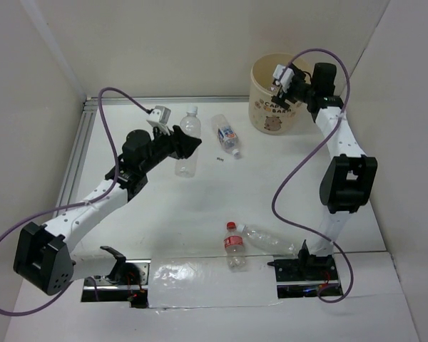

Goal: Put the plastic bottles in the bin

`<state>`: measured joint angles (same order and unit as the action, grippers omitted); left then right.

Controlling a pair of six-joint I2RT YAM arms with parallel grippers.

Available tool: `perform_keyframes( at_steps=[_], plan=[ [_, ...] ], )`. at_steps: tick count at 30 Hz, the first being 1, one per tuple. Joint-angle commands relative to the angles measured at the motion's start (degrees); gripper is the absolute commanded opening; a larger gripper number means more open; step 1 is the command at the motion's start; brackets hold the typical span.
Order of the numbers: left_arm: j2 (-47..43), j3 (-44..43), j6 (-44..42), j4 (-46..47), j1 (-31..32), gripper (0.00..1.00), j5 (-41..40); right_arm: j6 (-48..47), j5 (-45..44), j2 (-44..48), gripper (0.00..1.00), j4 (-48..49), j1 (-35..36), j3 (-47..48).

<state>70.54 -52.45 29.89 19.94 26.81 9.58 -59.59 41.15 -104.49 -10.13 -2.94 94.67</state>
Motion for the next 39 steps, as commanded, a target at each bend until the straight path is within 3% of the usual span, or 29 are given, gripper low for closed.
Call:
perform_keyframes(
  at_steps=[1,2,5,10,12,21,27,31,32,36,39],
  plan=[
    [-4.44,2.69,-2.29,0.18,-0.09,0.0,0.96,-6.23,1.04,-6.06,0.86,-13.21,0.74,12.43],
    [-5.58,3.22,-2.29,-1.21,-0.09,0.0,0.96,-7.28,1.04,-11.91,0.82,-22.47,0.74,20.99],
    [-6.29,3.23,-2.29,-2.45,-0.09,0.0,0.96,-7.29,-0.53,-15.82,0.81,-26.77,0.74,24.49],
    [-7.44,4.37,-2.91,-2.98,0.44,0.0,0.44,-9.75,-1.16,-17.24,0.69,-32.05,0.74,26.7],
    [-7.96,4.37,-2.91,-2.98,0.97,0.0,0.44,-11.68,-0.54,-16.02,0.67,-35.65,0.74,24.96],
    [-7.36,3.59,-2.91,-3.51,3.77,0.0,0.96,-16.87,4.02,-5.93,0.29,-44.89,1.97,15.73],
    [-4.28,-0.37,-3.52,-1.84,5.54,0.0,0.96,-16.87,5.44,1.38,0.16,-46.3,5.39,10.89],
    [-2.26,-2.3,-3.52,-1.31,6.94,0.0,1.49,-12.74,4.65,6.84,0.15,-39.71,5.4,5.97],
    [-2.25,-2.83,-3.52,-1.31,6.94,0.0,1.49,-12.74,4.65,6.84,0.1,-39.7,5.4,5.96],
    [-1.72,-4.5,-3.0,0.53,8.17,0.0,0.87,-12.74,6.75,7.98,0.1,-45.94,5.92,9.13],
    [0.2,-8.79,-2.99,1.85,8.17,0.0,0.87,-13.36,6.75,10.26,0.12,-46.47,5.93,5.97]
  ],
)
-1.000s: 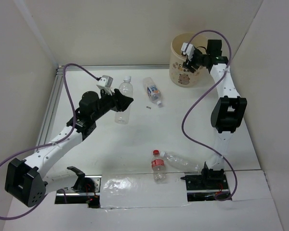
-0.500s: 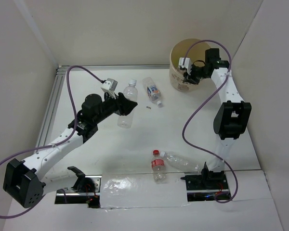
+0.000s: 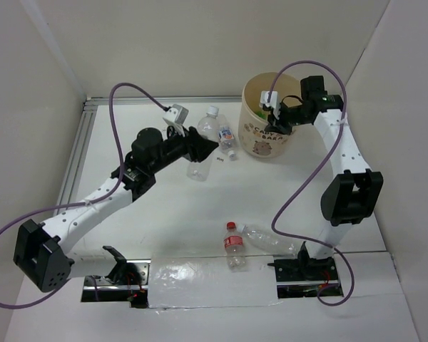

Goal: Put the plastic bottles in the bin

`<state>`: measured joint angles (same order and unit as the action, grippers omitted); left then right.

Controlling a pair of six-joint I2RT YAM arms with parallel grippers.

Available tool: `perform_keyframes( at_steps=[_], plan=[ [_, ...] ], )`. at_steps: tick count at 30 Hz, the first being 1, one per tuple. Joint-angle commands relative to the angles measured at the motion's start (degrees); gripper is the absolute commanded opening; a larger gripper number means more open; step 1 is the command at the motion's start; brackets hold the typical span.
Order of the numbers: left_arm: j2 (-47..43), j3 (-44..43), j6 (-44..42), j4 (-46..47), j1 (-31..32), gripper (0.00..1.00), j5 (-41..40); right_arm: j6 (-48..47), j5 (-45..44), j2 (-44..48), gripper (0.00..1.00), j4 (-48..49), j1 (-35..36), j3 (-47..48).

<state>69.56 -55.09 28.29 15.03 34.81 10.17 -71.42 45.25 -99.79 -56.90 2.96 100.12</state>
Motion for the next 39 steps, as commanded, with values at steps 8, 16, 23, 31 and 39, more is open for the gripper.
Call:
perform_keyframes(
  at_steps=[8,16,23,31,39],
  plan=[
    [11.1,-18.99,-0.78,11.34,0.7,0.0,-0.95,-4.51,2.65,16.01,0.16,-2.95,1.17,-11.95],
    [22.26,-30.67,3.51,13.89,1.22,0.0,-1.56,-6.72,3.17,19.62,0.56,-7.27,2.22,-18.1],
    [29.31,-38.06,7.12,16.7,2.46,0.02,-1.56,-5.22,3.17,22.44,1.0,-5.06,2.22,-19.96],
    [38.97,-50.01,8.36,15.66,5.26,0.03,-1.03,2.06,2.48,34.63,1.0,3.09,1.7,-22.41],
    [48.3,-56.71,7.12,8.53,6.33,0.53,-1.74,12.33,-2.27,43.18,1.0,5.48,0.56,-23.38]
  ],
)
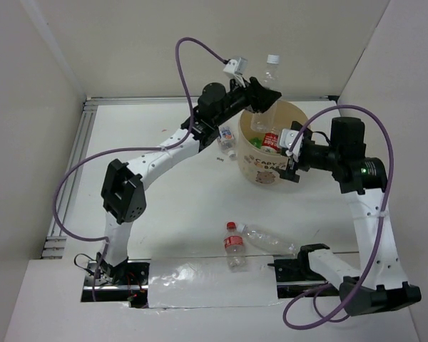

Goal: Put the plastic bottles in the bin

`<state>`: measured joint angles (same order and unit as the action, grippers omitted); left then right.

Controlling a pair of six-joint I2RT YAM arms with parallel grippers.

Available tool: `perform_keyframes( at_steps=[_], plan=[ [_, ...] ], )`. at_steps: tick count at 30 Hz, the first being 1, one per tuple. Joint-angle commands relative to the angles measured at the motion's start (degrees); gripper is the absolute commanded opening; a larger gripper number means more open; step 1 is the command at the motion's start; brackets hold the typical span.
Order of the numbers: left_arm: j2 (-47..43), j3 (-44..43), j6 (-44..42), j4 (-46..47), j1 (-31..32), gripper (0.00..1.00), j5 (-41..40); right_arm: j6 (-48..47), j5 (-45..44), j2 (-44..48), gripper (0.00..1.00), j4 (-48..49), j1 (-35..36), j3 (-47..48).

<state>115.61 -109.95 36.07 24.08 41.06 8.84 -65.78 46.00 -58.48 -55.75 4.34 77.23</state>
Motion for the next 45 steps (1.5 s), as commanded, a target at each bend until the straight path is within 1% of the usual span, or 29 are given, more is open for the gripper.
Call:
perform_keyframes(
  at_steps=[1,2,4,5,7,9,10,12,14,16,17,19,20,21,23,25,26,27,28,30,31,32,33,34,36,37,38,43,45],
  plan=[
    [2.77,-1.85,-0.66,-0.52,0.07,0.76,-0.4,7.93,-3.63,2.66,1.0,4.94,-0.82,-1.02],
    [3.91,-2.63,-0.65,-0.52,0.07,0.99,-0.4,7.95,-3.63,3.28,0.99,3.73,-0.82,-1.03],
    [4.45,-5.78,-0.65,-2.89,0.07,1.0,0.39,6.29,-1.27,3.81,0.93,0.22,-0.82,-1.65],
    [5.06,-6.67,-1.18,-2.89,0.6,1.0,0.39,5.06,1.78,2.51,0.86,-4.85,-0.82,-1.65],
    [4.28,-8.34,-3.11,-3.42,0.6,1.0,-0.31,0.57,4.26,1.09,0.75,-9.54,-0.82,-2.17],
    [1.74,-8.88,-4.86,-4.73,0.08,1.0,-1.54,-1.27,5.41,-0.31,0.55,-14.01,-0.82,-3.75],
    [0.24,-8.88,-6.7,-4.74,0.07,1.0,-2.07,-5.37,5.42,-0.32,0.43,-15.52,-0.82,-5.93],
    [-3.44,-5.82,-8.47,-5.44,-0.97,1.0,-3.3,-7.95,4.28,0.29,0.41,-16.06,-0.3,-8.49],
    [-11.08,1.55,-11.1,-6.15,-1.68,1.0,-4.88,-10.06,3.75,0.29,0.48,-17.81,0.5,-11.04],
    [-18.02,9.27,-14.43,-7.28,-1.68,1.0,-7.16,-11.47,3.23,0.82,0.61,-18.35,2.07,-12.1],
    [-25.88,18.97,-15.15,-7.29,-1.68,1.0,-8.56,-11.48,3.22,0.82,0.69,-18.35,3.73,-13.41],
    [-33.92,29.22,-15.68,-7.29,-2.3,1.0,-11.28,-10.08,0.77,-0.66,0.71,-17.65,7.32,-16.13],
    [-37.7,38.32,-15.68,-8.51,-2.3,1.0,-12.52,-8.68,-0.37,-1.19,0.71,-16.86,8.83,-17.19],
    [-44.96,42.5,-14.9,-9.74,-2.3,1.0,-13.4,-6.14,-3.43,-1.2,0.72,-15.37,10.67,-18.33],
    [-51.51,53.37,-11.3,-14.48,-1.68,1.0,-15.07,0.19,-6.95,-3.57,0.74,-11.59,16.8,-21.24],
    [-59.66,59.39,-8.49,-17.9,0.24,1.0,-16.65,3.54,-12.74,-6.02,0.75,-7.21,21.13,-22.73],
    [-61.98,61.94,-5.17,-21.4,1.03,1.0,-17.27,9.21,-15.47,-6.82,0.75,-4.75,23.5,-24.31],
    [-63.91,66.14,-3.48,-22.74,1.91,1.0,-17.8,11.79,-17.94,-7.87,0.77,-2.9,29.09,-24.32],
    [-66.63,67.75,-1.81,-24.15,3.92,1.0,-18.76,13.81,-22.22,-10.58,0.77,-1.75,31.93,-24.84],
    [-67.27,70.3,2.93,-29.4,6.39,1.0,-20.61,16.64,-23.93,-14.1,0.78,-1.73,37.73,-23.62],
    [-67.27,70.31,5.47,-32.66,10.75,1.0,-22.88,17.95,-24.63,-17.16,0.81,-2.43,38.54,-22.23],
    [-67.27,70.31,5.5,-32.69,10.8,1.0,-23.86,18.75,-24.64,-18.5,0.81,-2.44,38.55,-22.21],
    [-67.27,70.92,7.59,-33.82,12.19,1.0,-24.83,19.37,-24.64,-19.82,0.85,-2.44,39.25,-21.08],
    [-67.27,70.93,8.56,-35.57,15.07,1.0,-25.88,19.37,-25.16,-21.22,0.9,-2.44,39.86,-21.07],
    [-67.27,70.93,11.28,-37.16,17.99,1.0,-29.13,22.88,-28.32,-25.01,0.92,-2.96,41.18,-21.07],
    [-67.27,70.93,12.34,-37.78,19.31,1.0,-30.36,23.5,-29.11,-25.97,0.96,-2.96,41.8,-21.07],
    [-67.27,70.93,13.57,-39.53,21.58,1.0,-31.51,24.03,-29.73,-27.46,0.98,-2.96,42.33,-21.07],
    [-67.27,71.98,20.86,-45.6,24.95,1.0,-35.38,28.59,-35.79,-29.67,0.99,-0.33,44.52,-24.57],
    [-69.2,72.77,23.15,-47.62,25.47,1.0,-36.43,29.3,-37.38,-31.68,0.94,0.9,45.06,-24.59]
  ],
)
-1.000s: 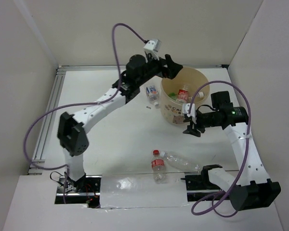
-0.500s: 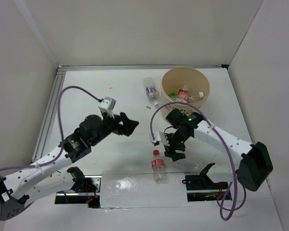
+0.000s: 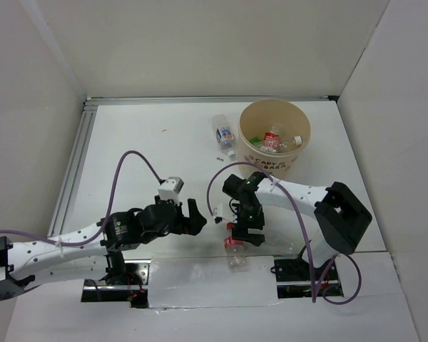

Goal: Put the plastic bottles in the bin

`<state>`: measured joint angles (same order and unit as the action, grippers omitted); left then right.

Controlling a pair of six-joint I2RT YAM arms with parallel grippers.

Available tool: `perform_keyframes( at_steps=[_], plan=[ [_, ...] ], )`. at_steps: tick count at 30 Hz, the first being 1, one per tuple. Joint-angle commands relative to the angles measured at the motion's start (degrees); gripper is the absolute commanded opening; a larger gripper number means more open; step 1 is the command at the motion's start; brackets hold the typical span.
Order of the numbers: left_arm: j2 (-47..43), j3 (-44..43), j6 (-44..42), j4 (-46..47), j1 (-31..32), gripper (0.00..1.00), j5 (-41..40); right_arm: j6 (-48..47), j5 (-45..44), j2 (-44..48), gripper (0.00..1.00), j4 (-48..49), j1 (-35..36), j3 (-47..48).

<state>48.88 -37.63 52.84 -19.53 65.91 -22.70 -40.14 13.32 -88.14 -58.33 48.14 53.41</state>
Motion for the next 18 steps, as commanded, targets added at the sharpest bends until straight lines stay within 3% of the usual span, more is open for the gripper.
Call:
perform_keyframes(
  at_steps=[1,7,9,11,12,13,15,18],
  plan=[
    [-3.43,0.97,7.1,-4.63,0.62,1.0,-4.9,4.54,-5.67,-2.56,0.92,3.48,1.25,-0.76],
    [-13.62,3.88,5.8,-5.7,0.62,1.0,-8.14,6.04,-7.87,-8.53,0.76,5.85,2.4,-1.9],
    [-15.56,3.88,3.42,-6.22,0.62,1.0,-8.15,6.04,-8.66,-9.85,0.6,6.38,2.4,-2.43],
    [-17.76,3.88,0.88,-6.22,0.62,1.0,-8.15,5.52,-7.97,-11.0,0.4,7.08,2.4,-1.73],
    [-18.29,3.88,-0.7,-5.18,0.62,1.0,-6.85,4.82,-7.0,-11.0,0.24,6.21,1.01,-0.68],
    [-18.3,4.49,-1.68,-3.6,0.62,1.0,-4.57,4.81,-3.77,-10.22,0.17,4.29,0.21,0.72],
    [-18.91,5.28,-4.49,-1.49,0.62,1.0,-1.66,2.44,-0.42,-8.55,0.11,1.65,-1.98,7.56],
    [-17.69,6.42,-5.55,1.77,0.62,1.0,3.35,-2.48,7.49,-7.31,0.09,-6.08,-4.88,21.17]
  ],
)
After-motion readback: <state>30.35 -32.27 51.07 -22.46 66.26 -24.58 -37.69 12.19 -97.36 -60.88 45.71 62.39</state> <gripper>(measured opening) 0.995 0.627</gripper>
